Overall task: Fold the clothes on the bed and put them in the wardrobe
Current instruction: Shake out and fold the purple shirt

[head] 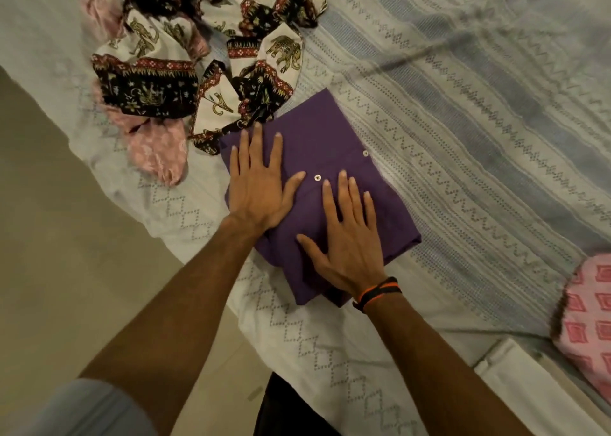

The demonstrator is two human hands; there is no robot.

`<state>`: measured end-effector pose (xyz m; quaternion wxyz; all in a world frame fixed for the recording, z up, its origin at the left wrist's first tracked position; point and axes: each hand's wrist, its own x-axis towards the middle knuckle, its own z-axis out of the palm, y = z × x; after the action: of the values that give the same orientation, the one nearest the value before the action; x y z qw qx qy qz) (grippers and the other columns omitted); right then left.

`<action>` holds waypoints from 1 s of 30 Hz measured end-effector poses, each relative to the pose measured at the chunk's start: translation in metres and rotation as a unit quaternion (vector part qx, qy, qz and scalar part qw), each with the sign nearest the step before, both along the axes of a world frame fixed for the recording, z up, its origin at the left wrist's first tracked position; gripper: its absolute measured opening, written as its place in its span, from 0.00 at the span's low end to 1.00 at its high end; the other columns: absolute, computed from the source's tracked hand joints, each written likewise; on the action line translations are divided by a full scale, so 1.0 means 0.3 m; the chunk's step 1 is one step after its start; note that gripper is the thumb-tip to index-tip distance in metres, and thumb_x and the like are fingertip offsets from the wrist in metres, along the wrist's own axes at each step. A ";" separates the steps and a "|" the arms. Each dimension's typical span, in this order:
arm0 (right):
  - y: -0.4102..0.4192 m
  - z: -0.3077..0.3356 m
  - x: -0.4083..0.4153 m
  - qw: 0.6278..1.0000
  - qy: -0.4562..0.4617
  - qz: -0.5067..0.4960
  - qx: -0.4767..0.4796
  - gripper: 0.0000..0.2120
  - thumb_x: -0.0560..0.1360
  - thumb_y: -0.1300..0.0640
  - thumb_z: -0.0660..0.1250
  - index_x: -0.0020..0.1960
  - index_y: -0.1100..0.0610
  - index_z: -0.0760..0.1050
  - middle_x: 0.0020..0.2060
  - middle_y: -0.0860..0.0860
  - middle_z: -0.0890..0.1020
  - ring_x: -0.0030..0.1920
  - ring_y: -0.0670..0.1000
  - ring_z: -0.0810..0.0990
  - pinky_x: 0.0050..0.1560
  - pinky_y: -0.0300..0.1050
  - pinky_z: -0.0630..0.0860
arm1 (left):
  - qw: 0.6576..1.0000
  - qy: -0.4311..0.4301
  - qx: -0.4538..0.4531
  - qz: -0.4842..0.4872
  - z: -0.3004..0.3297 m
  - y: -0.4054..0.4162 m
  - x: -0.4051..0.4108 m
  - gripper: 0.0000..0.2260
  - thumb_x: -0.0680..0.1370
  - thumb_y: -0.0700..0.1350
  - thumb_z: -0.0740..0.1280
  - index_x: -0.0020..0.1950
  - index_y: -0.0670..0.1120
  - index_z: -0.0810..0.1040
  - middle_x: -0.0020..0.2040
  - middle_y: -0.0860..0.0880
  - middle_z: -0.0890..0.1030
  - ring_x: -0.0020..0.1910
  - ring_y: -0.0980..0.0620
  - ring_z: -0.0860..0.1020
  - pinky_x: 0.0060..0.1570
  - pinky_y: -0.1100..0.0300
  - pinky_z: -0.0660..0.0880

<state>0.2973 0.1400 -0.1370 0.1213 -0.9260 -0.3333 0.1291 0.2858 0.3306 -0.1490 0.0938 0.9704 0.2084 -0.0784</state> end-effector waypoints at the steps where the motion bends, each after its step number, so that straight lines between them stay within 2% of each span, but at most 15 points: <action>1: -0.009 -0.026 -0.001 1.000 -0.002 0.012 -0.024 0.43 0.77 0.30 0.50 0.80 0.57 0.49 0.80 0.59 0.48 0.80 0.58 0.47 0.78 0.58 0.45 | 1.000 0.006 0.003 0.011 -0.023 0.001 -0.013 0.36 0.78 0.67 0.43 0.81 0.47 0.49 0.80 0.40 0.47 0.79 0.39 0.46 0.76 0.42 0.47; 5: -0.015 -0.099 -0.002 0.997 -0.003 0.029 -0.066 0.43 0.78 0.30 0.47 0.80 0.59 0.48 0.79 0.60 0.47 0.80 0.58 0.47 0.77 0.60 0.47 | 1.000 0.000 0.015 0.018 -0.093 0.000 -0.032 0.36 0.79 0.67 0.44 0.81 0.46 0.49 0.81 0.42 0.47 0.79 0.40 0.47 0.76 0.43 0.46; 9: -0.006 -0.116 -0.004 0.998 -0.005 0.032 -0.063 0.43 0.78 0.30 0.49 0.80 0.60 0.49 0.79 0.61 0.48 0.79 0.59 0.46 0.77 0.60 0.47 | 1.000 -0.009 0.015 0.021 -0.125 0.001 -0.030 0.36 0.80 0.67 0.46 0.81 0.46 0.50 0.81 0.42 0.48 0.79 0.40 0.47 0.76 0.43 0.45; 13: -0.003 -0.082 0.012 0.998 0.034 0.033 -0.045 0.43 0.77 0.31 0.52 0.80 0.61 0.51 0.79 0.60 0.49 0.79 0.59 0.48 0.78 0.59 0.46 | 0.999 0.006 0.000 0.035 -0.072 -0.002 -0.008 0.36 0.78 0.67 0.49 0.80 0.46 0.54 0.80 0.41 0.51 0.79 0.39 0.50 0.76 0.41 0.45; 15: -0.013 -0.037 0.026 0.997 0.064 -0.016 0.028 0.39 0.76 0.37 0.60 0.76 0.62 0.61 0.77 0.59 0.60 0.77 0.58 0.58 0.77 0.57 0.52 | 0.998 0.000 -0.021 0.056 -0.007 -0.003 0.040 0.37 0.76 0.66 0.55 0.77 0.43 0.60 0.78 0.40 0.57 0.76 0.39 0.56 0.74 0.41 0.50; 17: -0.031 0.014 0.038 0.987 0.040 -0.108 0.109 0.33 0.73 0.43 0.69 0.71 0.60 0.69 0.71 0.57 0.70 0.71 0.57 0.68 0.73 0.55 0.61 | 0.995 -0.055 -0.061 0.054 0.060 0.000 0.110 0.34 0.76 0.61 0.63 0.74 0.41 0.63 0.75 0.40 0.64 0.73 0.39 0.62 0.72 0.41 0.57; 19: -0.056 0.051 0.043 0.970 -0.004 -0.210 0.124 0.33 0.69 0.45 0.73 0.69 0.58 0.70 0.69 0.56 0.71 0.69 0.56 0.69 0.70 0.56 0.63 | 0.989 -0.093 -0.112 0.042 0.108 0.010 0.195 0.33 0.76 0.55 0.69 0.74 0.40 0.62 0.73 0.40 0.66 0.71 0.39 0.65 0.71 0.44 0.61; 22: -0.098 0.068 0.054 0.927 0.020 -0.359 0.108 0.41 0.64 0.43 0.78 0.70 0.58 0.66 0.68 0.56 0.69 0.69 0.56 0.67 0.70 0.57 0.64 | 0.990 -0.034 -0.130 0.038 0.131 0.044 0.314 0.38 0.73 0.53 0.74 0.75 0.40 0.60 0.72 0.40 0.67 0.70 0.39 0.65 0.70 0.44 0.63; 25: -0.144 0.058 0.050 0.837 0.129 -0.499 0.183 0.47 0.59 0.43 0.82 0.69 0.59 0.66 0.63 0.52 0.71 0.64 0.53 0.70 0.67 0.53 0.70 | 0.980 0.050 -0.191 0.033 0.127 0.080 0.389 0.41 0.69 0.54 0.77 0.74 0.41 0.62 0.71 0.41 0.69 0.69 0.41 0.69 0.69 0.48 0.66; 28: -0.180 0.042 0.035 0.742 0.229 -0.581 0.244 0.43 0.56 0.46 0.85 0.64 0.56 0.70 0.57 0.48 0.77 0.56 0.49 0.77 0.57 0.41 0.76 | 0.964 0.118 -0.236 0.045 0.131 0.109 0.423 0.40 0.67 0.53 0.79 0.72 0.41 0.66 0.70 0.43 0.72 0.67 0.43 0.71 0.65 0.53 0.68; 29: -0.190 0.033 0.033 0.714 0.263 -0.593 0.261 0.41 0.54 0.46 0.85 0.62 0.55 0.73 0.55 0.48 0.80 0.53 0.47 0.79 0.53 0.38 0.77 | 0.958 0.141 -0.244 0.058 0.133 0.118 0.432 0.41 0.66 0.54 0.80 0.72 0.42 0.66 0.69 0.44 0.72 0.67 0.43 0.71 0.65 0.53 0.68; 30: -0.196 0.024 0.032 0.686 0.300 -0.599 0.283 0.39 0.52 0.46 0.86 0.59 0.54 0.75 0.52 0.47 0.82 0.50 0.46 0.82 0.52 0.40 0.79 | 0.952 0.164 -0.249 0.069 0.140 0.125 0.434 0.42 0.64 0.54 0.81 0.72 0.43 0.67 0.68 0.45 0.73 0.66 0.43 0.72 0.64 0.53 0.69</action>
<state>0.3068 0.0813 -0.1298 0.5228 -0.7619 0.3261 0.1994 0.4161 0.3682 -0.1071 0.3021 0.8732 0.2614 -0.2790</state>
